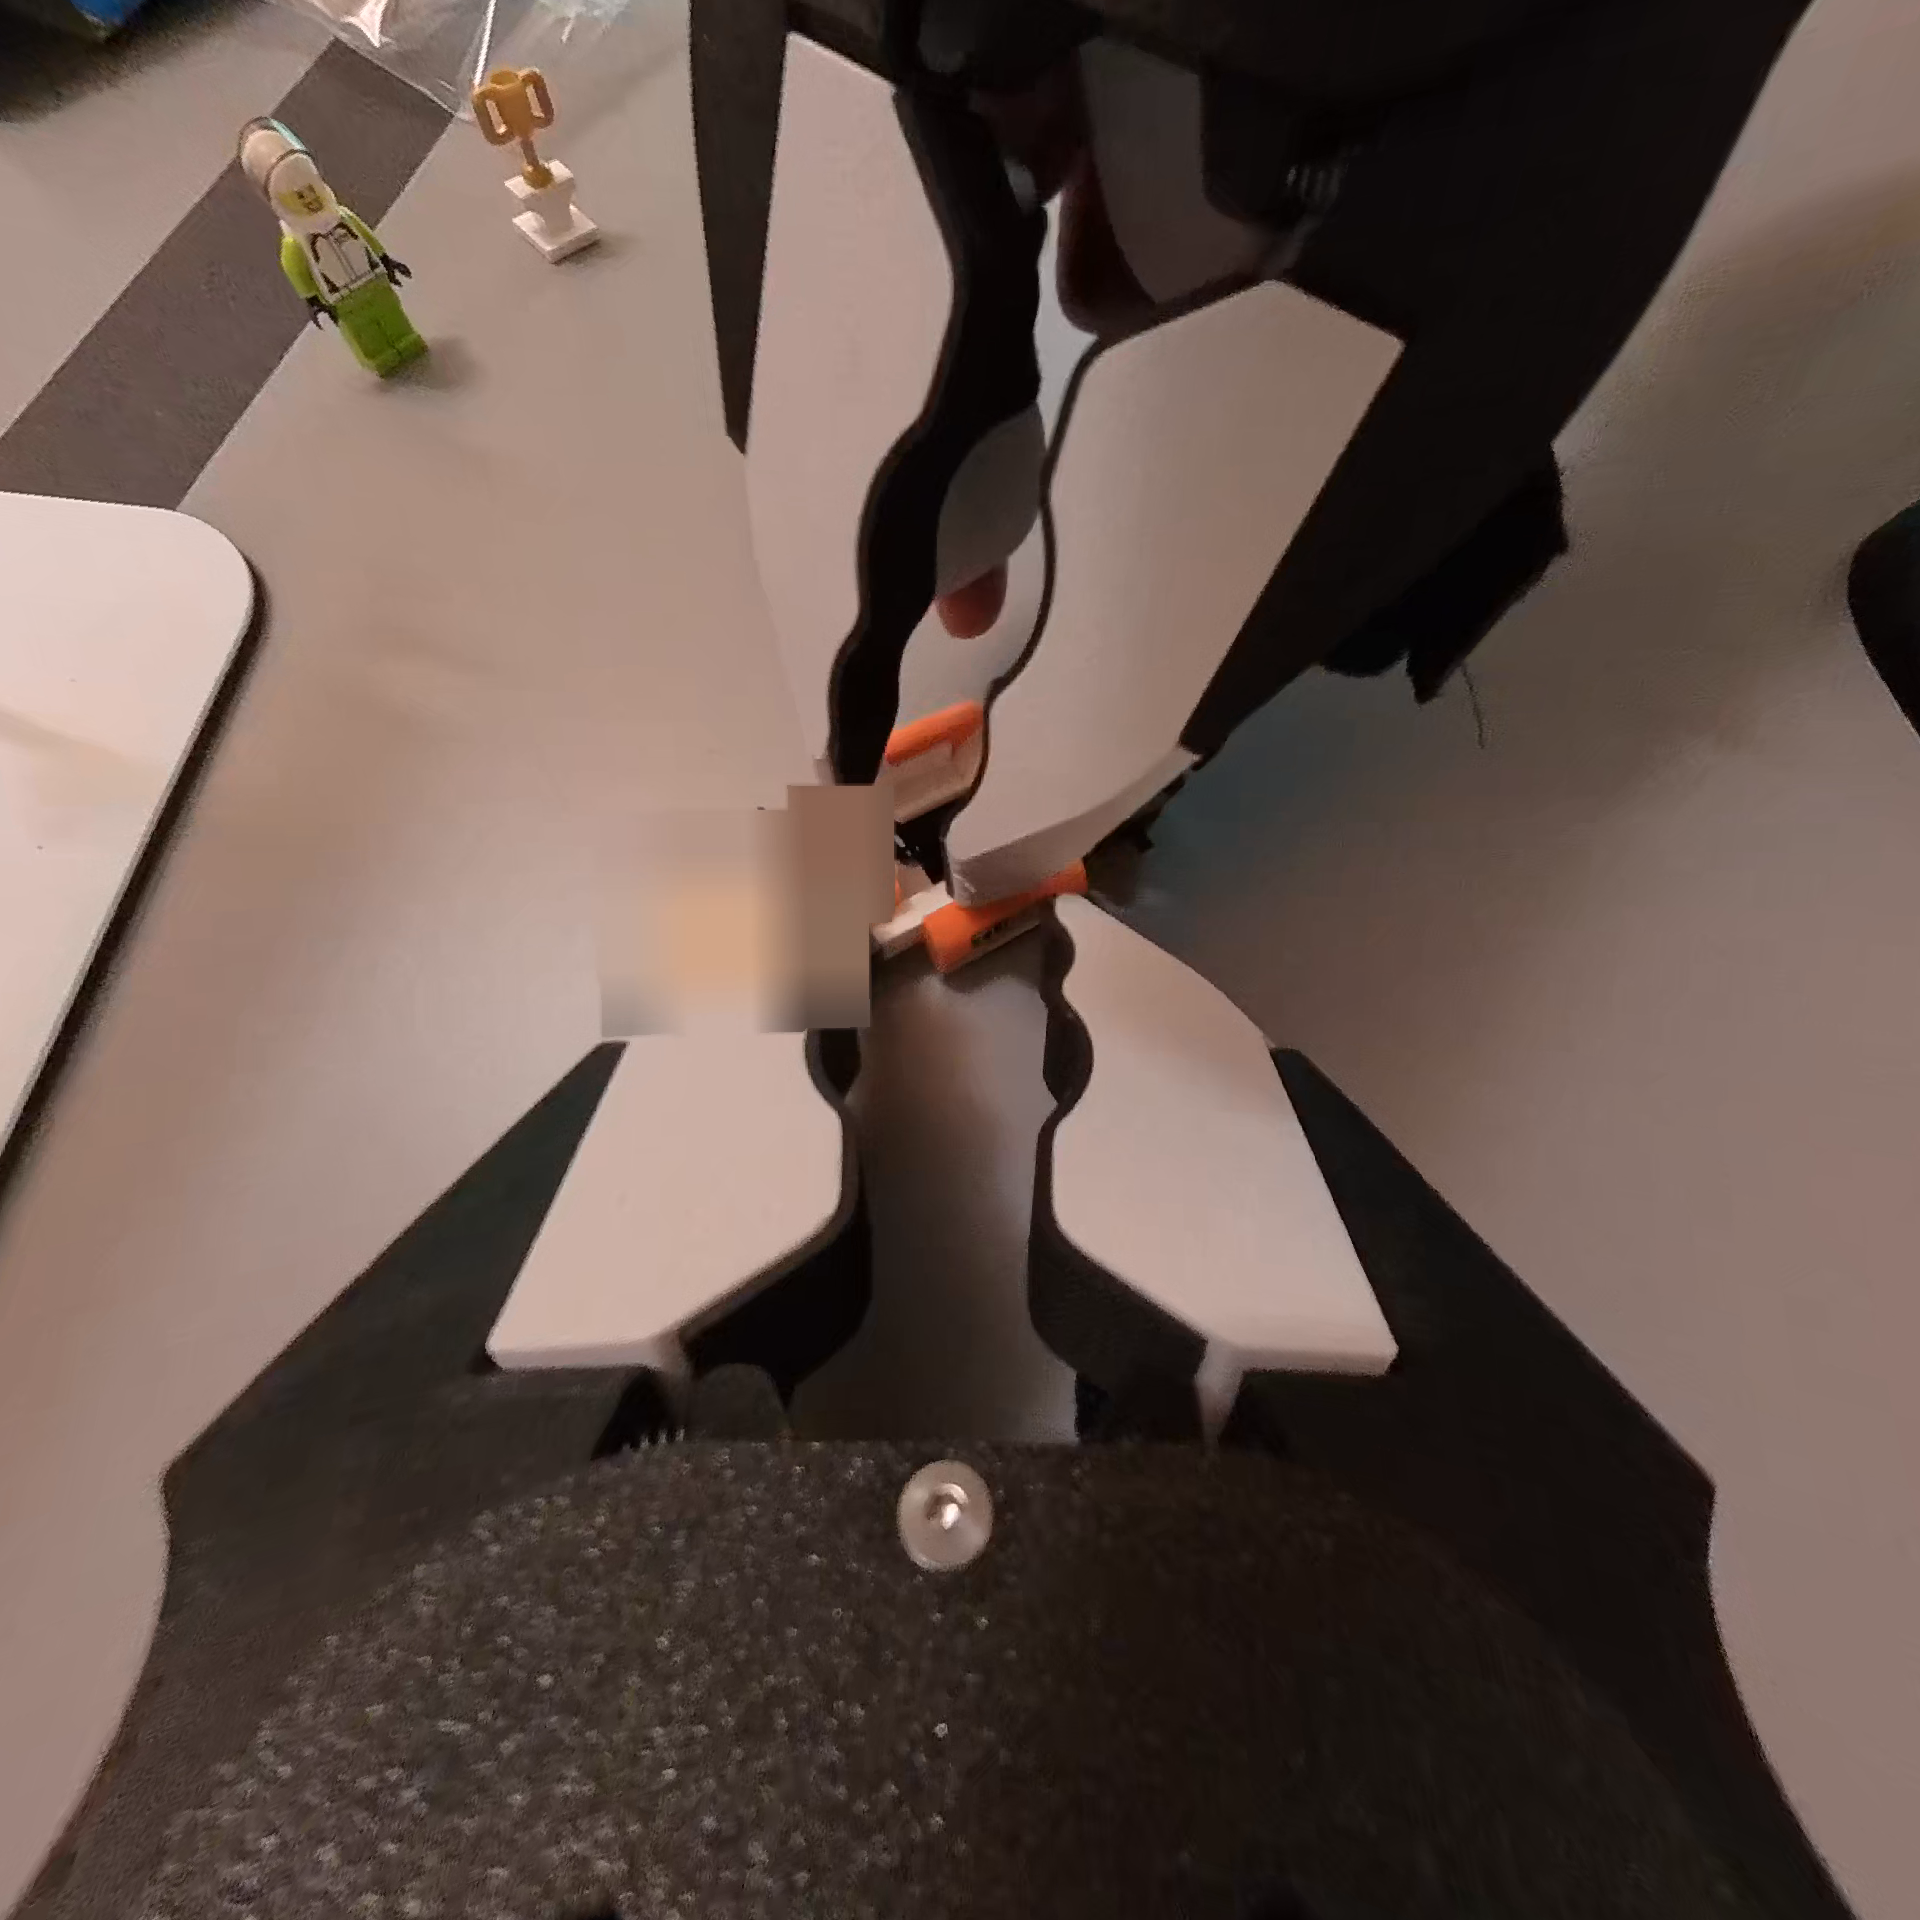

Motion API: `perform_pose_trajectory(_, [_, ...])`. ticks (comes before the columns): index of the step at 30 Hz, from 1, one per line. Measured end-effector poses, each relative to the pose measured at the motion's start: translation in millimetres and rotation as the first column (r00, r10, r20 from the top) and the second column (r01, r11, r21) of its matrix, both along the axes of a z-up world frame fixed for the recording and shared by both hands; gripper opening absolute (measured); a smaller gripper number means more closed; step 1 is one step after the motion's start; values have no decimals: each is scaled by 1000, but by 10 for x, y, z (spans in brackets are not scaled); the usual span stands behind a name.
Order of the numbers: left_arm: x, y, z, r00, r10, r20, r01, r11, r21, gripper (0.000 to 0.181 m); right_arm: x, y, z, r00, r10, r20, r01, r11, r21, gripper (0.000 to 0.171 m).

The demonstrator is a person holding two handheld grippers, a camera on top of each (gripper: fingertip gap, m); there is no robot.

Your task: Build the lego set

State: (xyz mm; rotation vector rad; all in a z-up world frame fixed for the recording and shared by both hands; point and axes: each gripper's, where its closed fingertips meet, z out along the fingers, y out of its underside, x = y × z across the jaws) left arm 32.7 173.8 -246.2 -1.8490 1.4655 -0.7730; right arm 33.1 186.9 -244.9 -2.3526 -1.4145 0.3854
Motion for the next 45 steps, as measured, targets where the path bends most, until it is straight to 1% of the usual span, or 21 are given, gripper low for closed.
perform_pose_trajectory(4, [-2, -15, -3, 1000, -5, -8, 5, 1000, 13, 31, 3, 34, -1, 1000, -12, -1, 12, 1000, 2, 23])
perform_pose_trajectory(7, [-27, -5, 28, 1000, 3, -1, -3, 1000, 14, 30, -18, 72, 13, 1000, 8, -8, -8, 1000, 4, 23])
perform_pose_trajectory(9, [-54, 13, 38, 1000, 11, -2, -11, 1000, 17, 29, -11, 104, -5, 1000, 30, 5, -30, 1000, -5, 20])
perform_pose_trajectory(12, [-98, 46, 52, 1000, 23, -4, -23, 999, 25, 29, -10, 112, -33, 998, 66, 0, -66, 996, -59, 10])
perform_pose_trajectory(14, [-124, 73, 66, 999, 32, -1, -32, 999, 30, 28, -5, 124, -31, 994, 110, -3, -110, 992, -70, 7])
perform_pose_trajectory(16, [-142, 99, 69, 999, 41, 2, -41, 999, 27, 27, 8, 144, -21, 979, 204, 6, -204, 977, -55, 8])
perform_pose_trajectory(18, [-154, 109, 61, 999, 45, 2, -45, 999, 24, 27, 32, 162, 7, 938, 346, 28, -346, 938, -27, 8])
perform_pose_trajectory(21, [-165, 113, 38, 999, 45, -4, -45, 999, 27, 26, 49, 112, 73, 802, 596, 53, -597, 802, 22, 8])
perform_pose_trajectory(22, [-170, 112, 26, 999, 44, -7, -44, 999, 26, 26, 50, 101, 76, 767, 639, 55, -641, 767, 18, 8])
perform_pose_trajectory(24, [-182, 109, 4, 999, 42, -14, -42, 999, 24, 26, 44, 64, 73, 721, 691, 40, -691, 722, -26, 8])
perform_pose_trajectory(27, [-197, 107, -16, 999, 41, -15, -41, 999, 19, 26, 14, 74, 68, 676, 736, 42, -734, 677, -48, 8])
perform_pose_trajectory(31, [-183, 108, -14, 999, 43, -4, -43, 999, 7, 26, -4, 65, 11, 634, 770, 75, -767, 638, -73, 8])
perform_pose_trajectory(36, [-163, 81, -26, 999, 33, -6, -33, 999, 5, 26, 10, 65, 2, 615, 783, 90, -779, 621, -87, 8])
perform_pose_trajectory(45, [-139, 42, -36, 1000, 21, -7, -21, 1000, 0, 26, 0, -1, -5, 586, 808, 68, -801, 589, -103, 9])
